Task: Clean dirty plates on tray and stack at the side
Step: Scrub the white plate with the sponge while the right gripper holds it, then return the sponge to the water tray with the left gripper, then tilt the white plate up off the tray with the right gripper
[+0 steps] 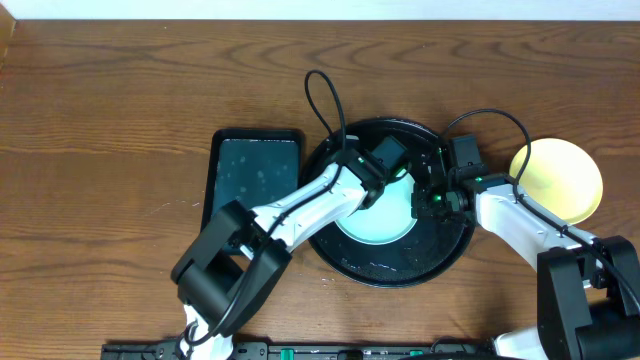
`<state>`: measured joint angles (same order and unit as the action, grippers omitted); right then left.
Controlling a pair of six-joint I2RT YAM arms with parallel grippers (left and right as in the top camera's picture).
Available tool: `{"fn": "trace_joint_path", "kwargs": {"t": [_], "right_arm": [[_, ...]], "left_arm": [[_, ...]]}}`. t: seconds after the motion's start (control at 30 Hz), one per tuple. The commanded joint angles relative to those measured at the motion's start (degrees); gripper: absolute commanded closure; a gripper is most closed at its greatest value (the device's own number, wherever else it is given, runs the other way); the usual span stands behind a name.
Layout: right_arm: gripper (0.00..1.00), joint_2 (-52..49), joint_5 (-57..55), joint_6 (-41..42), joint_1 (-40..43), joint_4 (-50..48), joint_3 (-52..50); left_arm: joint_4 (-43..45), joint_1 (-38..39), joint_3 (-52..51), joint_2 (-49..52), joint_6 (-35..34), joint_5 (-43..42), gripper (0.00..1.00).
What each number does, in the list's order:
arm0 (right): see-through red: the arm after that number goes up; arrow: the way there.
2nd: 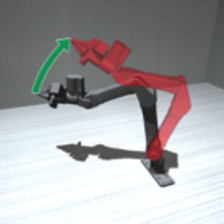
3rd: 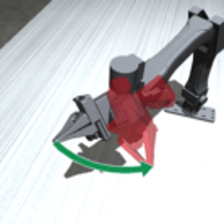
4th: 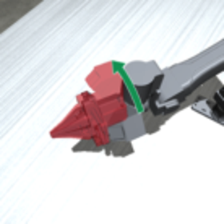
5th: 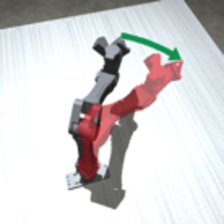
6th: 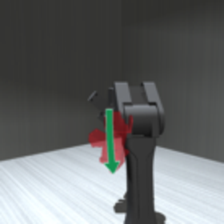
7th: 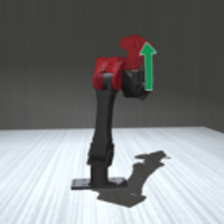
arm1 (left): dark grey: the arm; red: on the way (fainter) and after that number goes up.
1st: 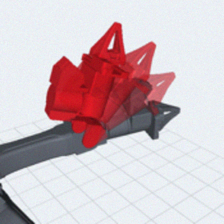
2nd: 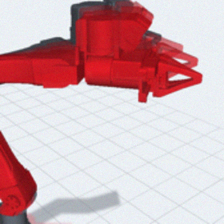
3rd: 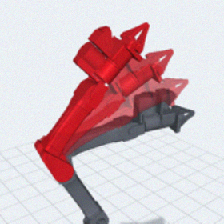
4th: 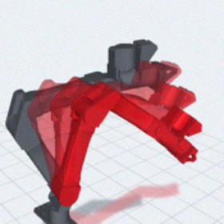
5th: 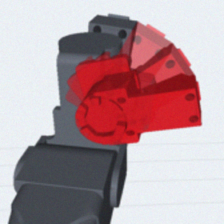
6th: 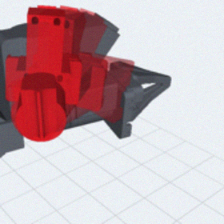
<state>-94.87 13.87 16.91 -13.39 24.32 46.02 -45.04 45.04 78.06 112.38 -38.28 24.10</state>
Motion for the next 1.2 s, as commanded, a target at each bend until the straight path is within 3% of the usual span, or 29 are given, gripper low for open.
{"fn": "trace_joint_path", "kwargs": {"t": [0.0, 0.27, 0.53, 0.7, 0.87, 1.0, 1.07, 1.17], "right_arm": [[0.99, -1.14, -4.68, -1.99, -0.22, 1.40, -1.11], [0.99, 3.43, -7.04, -3.96, -0.22, 1.51, -1.01], [0.99, 16.85, -16.70, -6.69, -7.19, 5.62, -0.98], [0.99, 22.71, -28.33, -6.69, -12.74, 8.35, -0.20], [0.99, 27.61, -39.45, -6.80, -18.36, 8.59, 0.59], [0.99, 30.84, -45.16, -12.55, -23.56, 7.06, 0.87], [0.99, 31.91, -46.53, -16.87, -26.40, 5.99, 0.87], [0.99, 32.46, -53.64, -17.42, -29.53, 6.12, 0.87]], "left_arm": [[-3.45, -2.58, 1.75, -6.38, 1.20, 8.09, 0.92], [-11.89, -9.55, 1.64, -16.24, 1.81, 2.62, 0.92], [-6.60, -25.81, -7.85, -16.79, 15.13, -22.27, 0.90], [-5.86, -33.64, -11.28, -16.81, 19.28, -26.88, 0.83], [-6.80, -39.04, -11.26, -16.94, 23.74, -35.47, 0.64], [-7.56, -40.17, -11.26, -16.94, 23.69, -36.57, 0.54], [-7.56, -40.15, -11.26, -16.94, 23.71, -36.57, 0.42], [-7.69, -40.15, -11.26, -16.94, 23.69, -36.57, 0.34]]}}
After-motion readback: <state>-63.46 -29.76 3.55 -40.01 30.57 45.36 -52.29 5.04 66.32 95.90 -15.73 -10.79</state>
